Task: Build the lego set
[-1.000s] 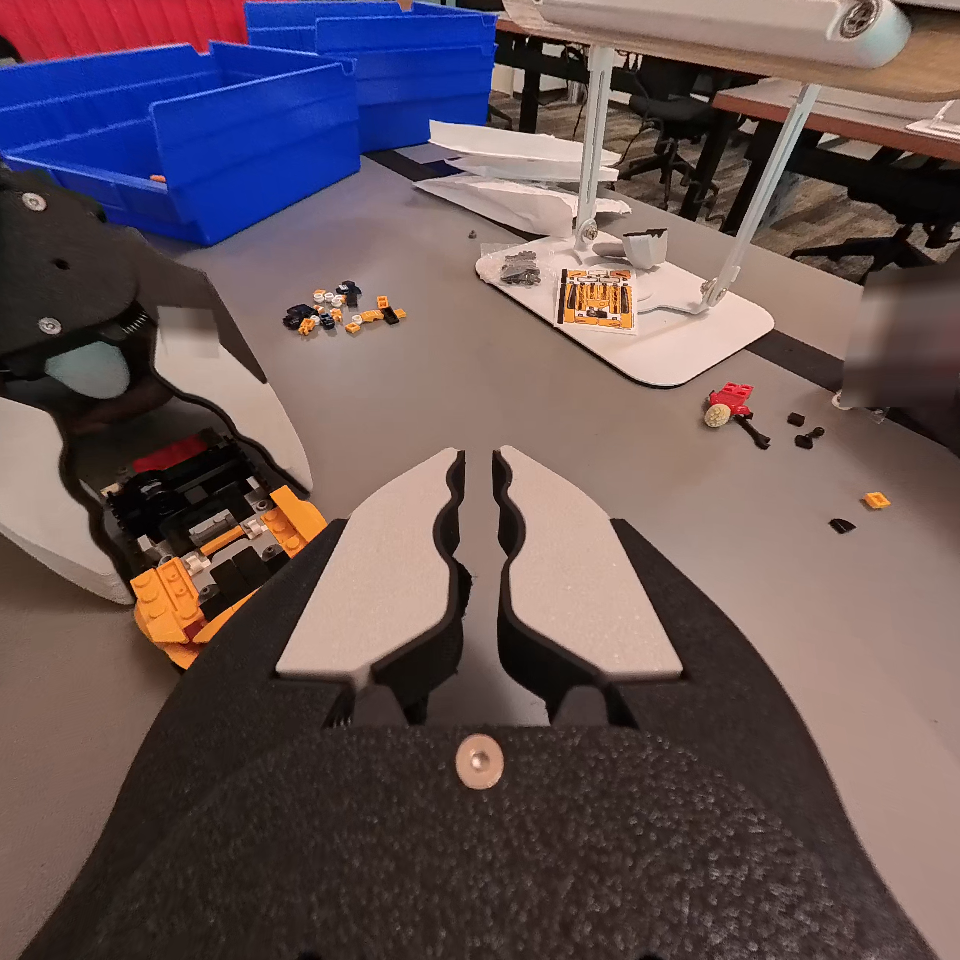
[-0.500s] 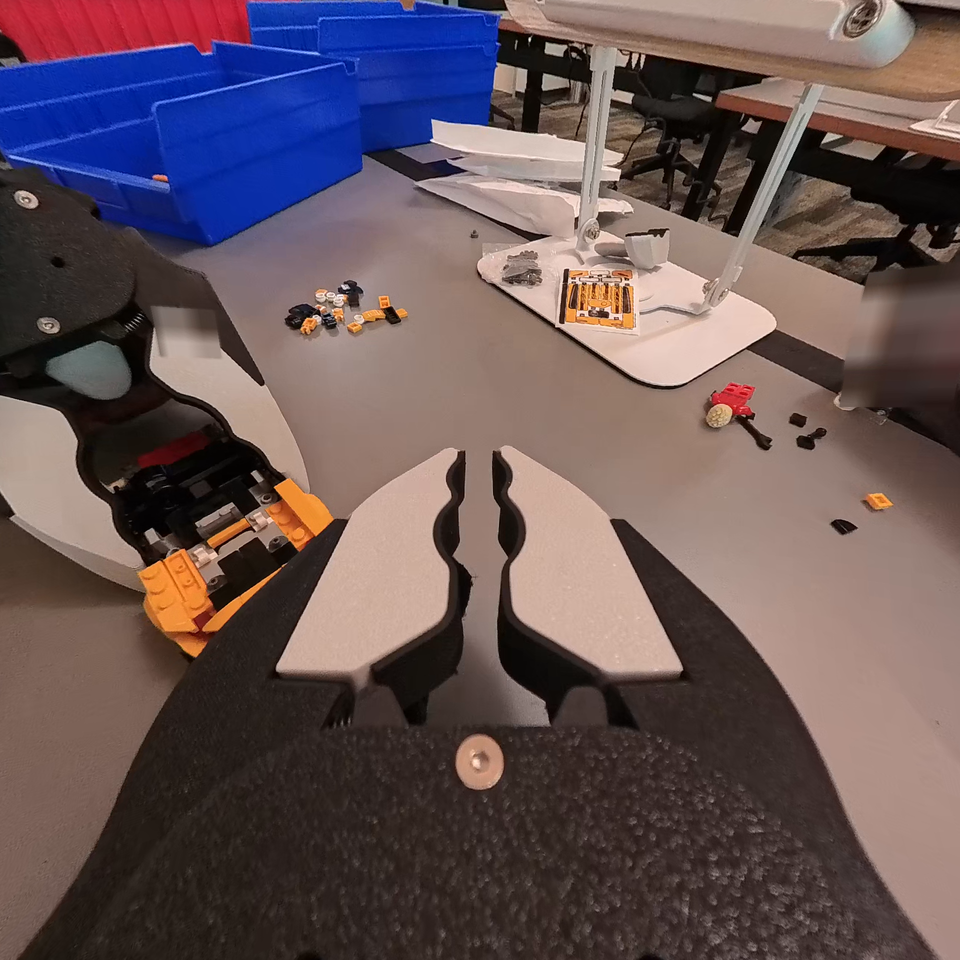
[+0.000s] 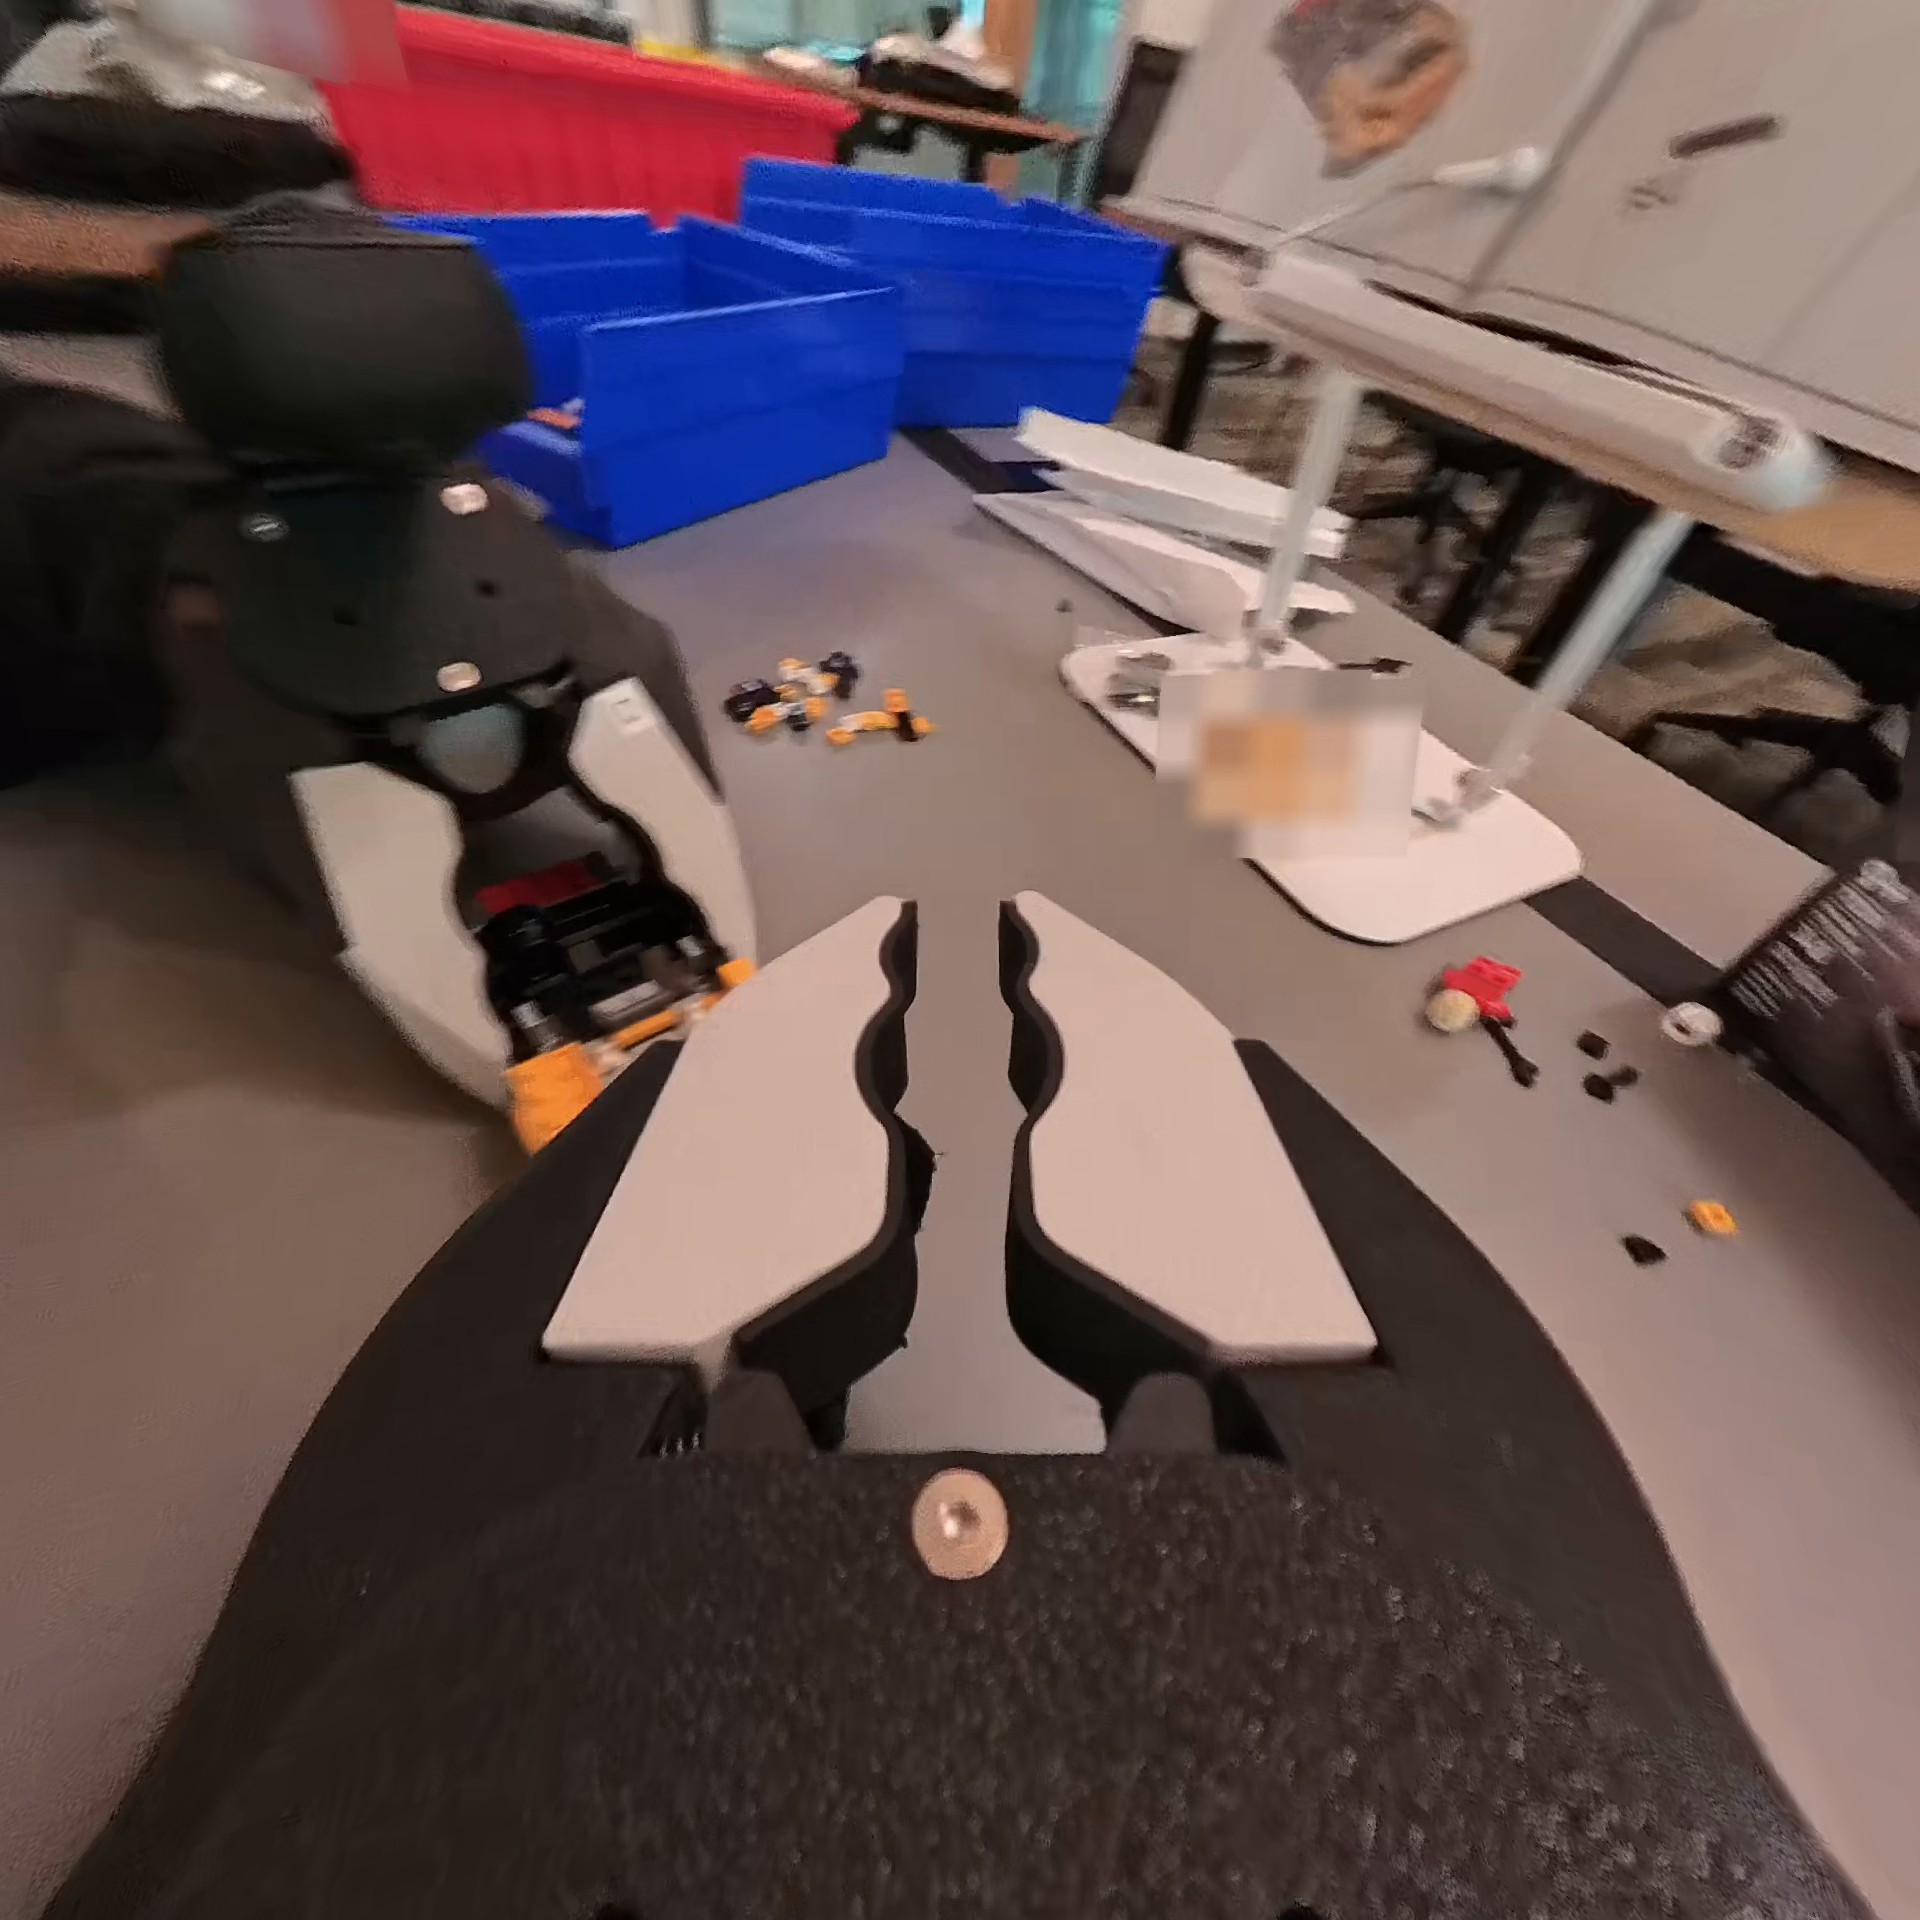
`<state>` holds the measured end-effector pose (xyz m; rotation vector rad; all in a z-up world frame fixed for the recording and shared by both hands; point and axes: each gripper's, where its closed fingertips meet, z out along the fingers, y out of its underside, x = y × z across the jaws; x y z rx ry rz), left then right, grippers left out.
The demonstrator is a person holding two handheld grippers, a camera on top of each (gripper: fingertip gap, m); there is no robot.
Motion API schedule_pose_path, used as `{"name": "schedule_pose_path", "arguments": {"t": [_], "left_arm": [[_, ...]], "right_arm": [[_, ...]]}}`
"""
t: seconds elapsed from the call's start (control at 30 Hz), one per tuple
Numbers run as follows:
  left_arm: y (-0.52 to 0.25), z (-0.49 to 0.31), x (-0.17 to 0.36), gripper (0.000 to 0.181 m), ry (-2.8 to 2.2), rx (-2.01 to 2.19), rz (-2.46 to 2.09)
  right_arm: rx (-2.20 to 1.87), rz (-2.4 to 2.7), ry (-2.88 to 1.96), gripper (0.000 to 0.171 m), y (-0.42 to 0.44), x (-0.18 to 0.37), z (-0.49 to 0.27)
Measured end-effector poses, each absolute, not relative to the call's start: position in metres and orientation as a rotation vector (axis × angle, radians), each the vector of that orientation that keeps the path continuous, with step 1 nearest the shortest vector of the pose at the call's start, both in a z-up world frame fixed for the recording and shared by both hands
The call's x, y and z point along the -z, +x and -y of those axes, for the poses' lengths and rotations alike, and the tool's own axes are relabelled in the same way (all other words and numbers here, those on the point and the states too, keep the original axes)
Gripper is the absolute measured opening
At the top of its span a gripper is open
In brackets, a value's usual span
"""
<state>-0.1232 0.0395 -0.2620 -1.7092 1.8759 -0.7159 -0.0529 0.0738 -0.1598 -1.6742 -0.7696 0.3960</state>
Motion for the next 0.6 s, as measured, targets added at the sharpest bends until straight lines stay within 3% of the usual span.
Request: {"name": "schedule_pose_path", "arguments": {"t": [0.33,0.6], "left_arm": [[-0.125,-0.047,0.262,0.064,-1.746,0.700,-1.835],[-0.125,-0.047,0.262,0.064,-1.730,0.683,-1.834]], "right_arm": [[-0.173,1.389,-1.662,0.014,-0.110,0.204,-0.013],[-0.213,1.405,-1.732,0.015,-0.112,0.225,-0.015]]}}
